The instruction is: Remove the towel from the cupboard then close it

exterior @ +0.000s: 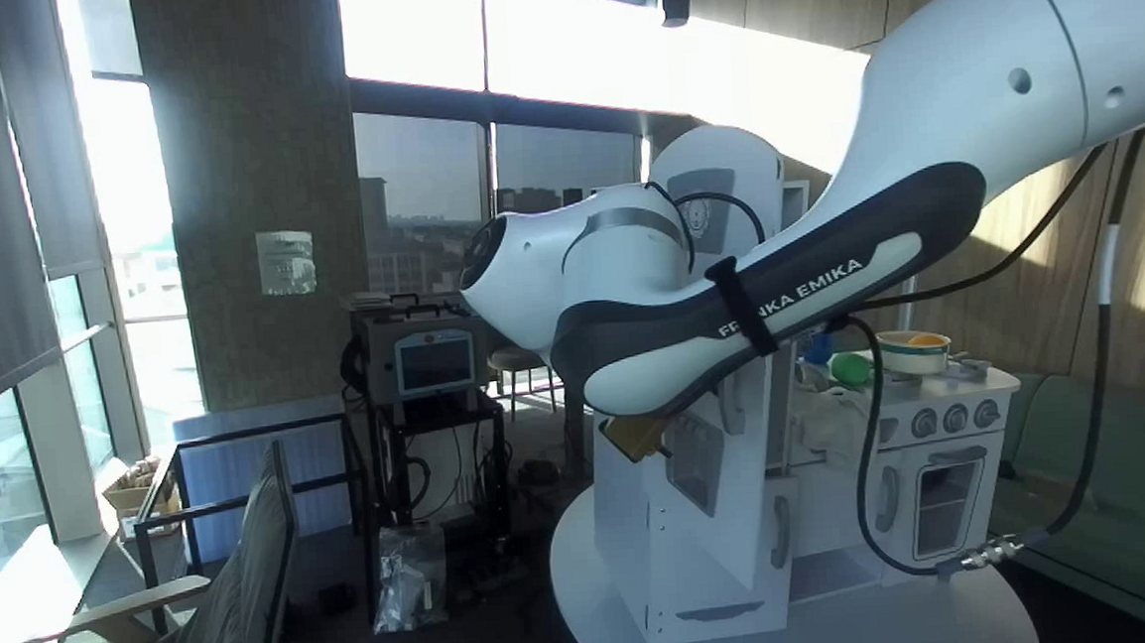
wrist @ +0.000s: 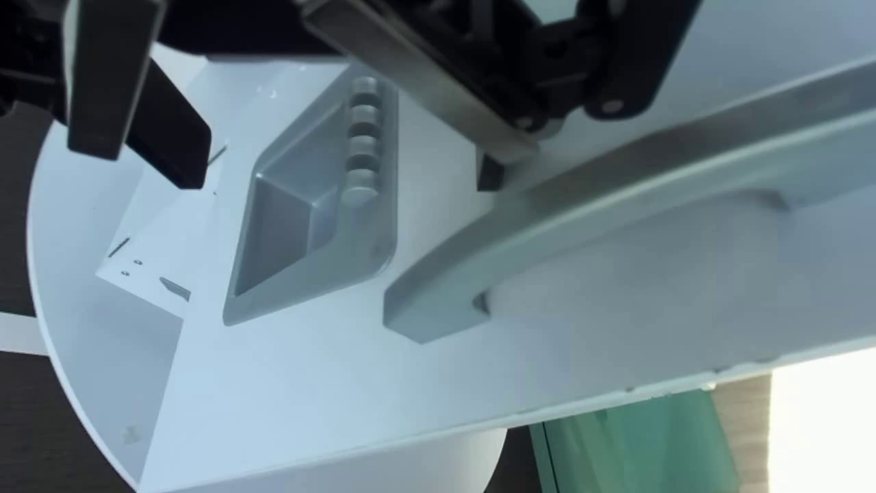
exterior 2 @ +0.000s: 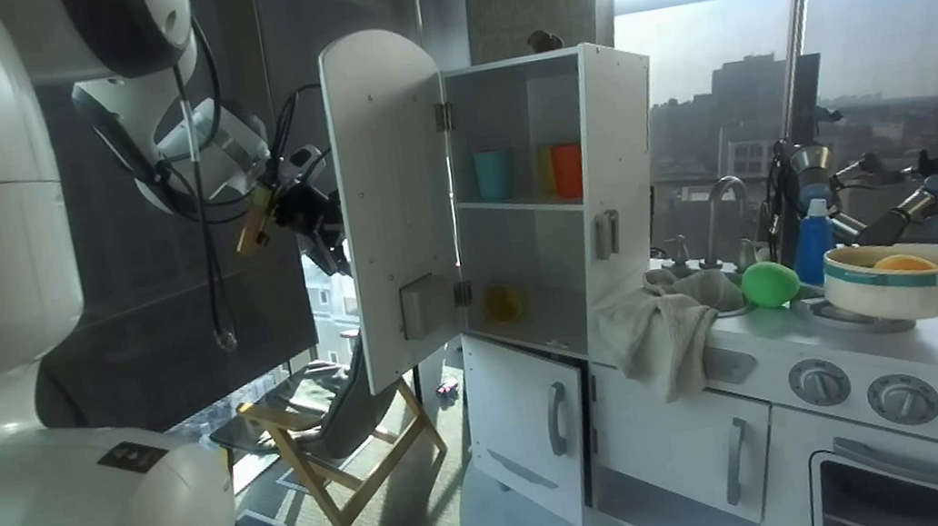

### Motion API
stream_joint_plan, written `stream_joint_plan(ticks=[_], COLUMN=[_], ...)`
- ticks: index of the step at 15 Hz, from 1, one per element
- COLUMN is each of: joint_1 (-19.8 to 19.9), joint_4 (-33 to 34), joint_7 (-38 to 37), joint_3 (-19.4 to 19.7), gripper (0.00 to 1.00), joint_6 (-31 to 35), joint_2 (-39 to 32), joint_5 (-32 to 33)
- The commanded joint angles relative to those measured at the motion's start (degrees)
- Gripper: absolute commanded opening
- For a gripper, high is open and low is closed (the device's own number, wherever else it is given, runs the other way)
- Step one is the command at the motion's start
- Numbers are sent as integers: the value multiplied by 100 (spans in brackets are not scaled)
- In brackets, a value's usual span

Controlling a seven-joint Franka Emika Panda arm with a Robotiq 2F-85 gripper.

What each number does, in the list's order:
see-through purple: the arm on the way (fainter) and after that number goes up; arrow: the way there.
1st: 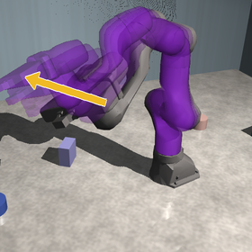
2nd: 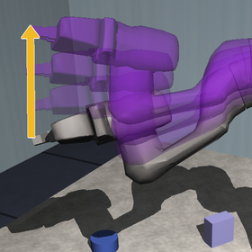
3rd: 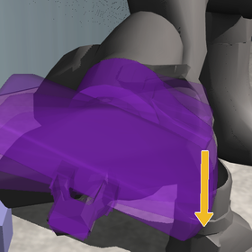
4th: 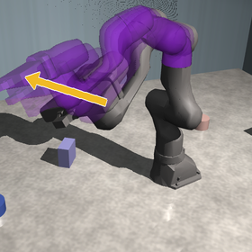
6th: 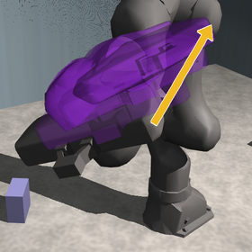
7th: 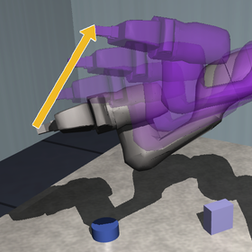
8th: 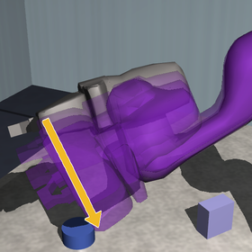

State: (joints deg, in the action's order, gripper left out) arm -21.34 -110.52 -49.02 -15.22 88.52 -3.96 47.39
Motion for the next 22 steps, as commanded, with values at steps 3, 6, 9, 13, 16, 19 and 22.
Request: stream_joint_plan(ticks=[3, 6, 9, 13, 16, 19, 22], joint_1=[535, 750, 906, 1312, 1583, 2127, 2399], joint_4=[-896, -1345, -1941, -2741, -2727, -2680, -2721], joint_7=[-493, -524, -434, -721, -534, -197, 489], joint_3=[175, 263, 336, 747, 1676, 2081, 2311], gripper=[100, 100, 100, 100, 100, 100, 100], joint_6=[241, 591, 1297, 2793, 4097, 5358, 6117], joint_2=[1115, 1480, 1927, 2487, 2428, 2241, 2072], joint_5=[-532, -566, -201, 327, 691, 351, -334])
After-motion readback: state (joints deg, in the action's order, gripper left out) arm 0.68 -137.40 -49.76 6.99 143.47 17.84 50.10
